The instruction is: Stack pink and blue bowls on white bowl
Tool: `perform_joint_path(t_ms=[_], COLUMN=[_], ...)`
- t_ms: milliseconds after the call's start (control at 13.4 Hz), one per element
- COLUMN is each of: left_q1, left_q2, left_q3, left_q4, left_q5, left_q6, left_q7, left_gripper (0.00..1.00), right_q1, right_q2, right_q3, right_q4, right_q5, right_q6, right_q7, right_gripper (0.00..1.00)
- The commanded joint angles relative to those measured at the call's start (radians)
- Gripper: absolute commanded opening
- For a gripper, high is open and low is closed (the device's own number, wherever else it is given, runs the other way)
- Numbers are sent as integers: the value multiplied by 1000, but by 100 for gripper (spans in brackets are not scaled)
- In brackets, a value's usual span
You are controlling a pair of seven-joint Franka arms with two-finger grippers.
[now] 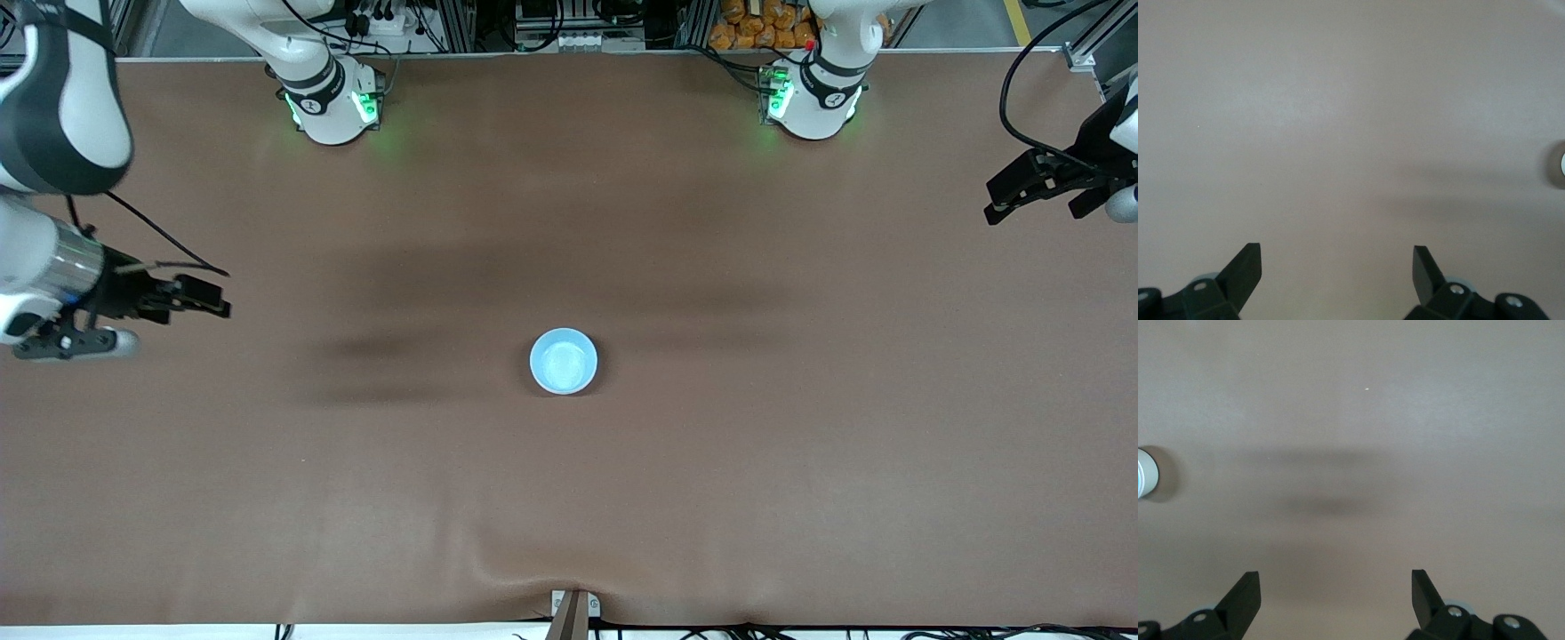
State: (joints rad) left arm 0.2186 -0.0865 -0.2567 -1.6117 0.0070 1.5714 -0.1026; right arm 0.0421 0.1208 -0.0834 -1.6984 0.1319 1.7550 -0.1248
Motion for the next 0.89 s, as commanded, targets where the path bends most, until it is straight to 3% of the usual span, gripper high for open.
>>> perform_joint_path(t_ms=[0,298,820], left_q1=[10,10,11], left_q2=[-13,-27,-29], left_q3=[-7,-7,4], left_q4=[4,4,6], left_q5=[2,1,2], left_q6=[-19,-19,-28], left_q7=[3,9,-5], left_gripper=[100,100,100], right_q1=[-37,-123,-134], right_q2=[-82,-136,-147], right_q3=[28,89,94], right_q4=[-33,3,112], right_q5=[-52,-58,-63], right_q6=[-31,-121,-259], right_q7=[-16,-7,69], right_gripper=[100,100,100])
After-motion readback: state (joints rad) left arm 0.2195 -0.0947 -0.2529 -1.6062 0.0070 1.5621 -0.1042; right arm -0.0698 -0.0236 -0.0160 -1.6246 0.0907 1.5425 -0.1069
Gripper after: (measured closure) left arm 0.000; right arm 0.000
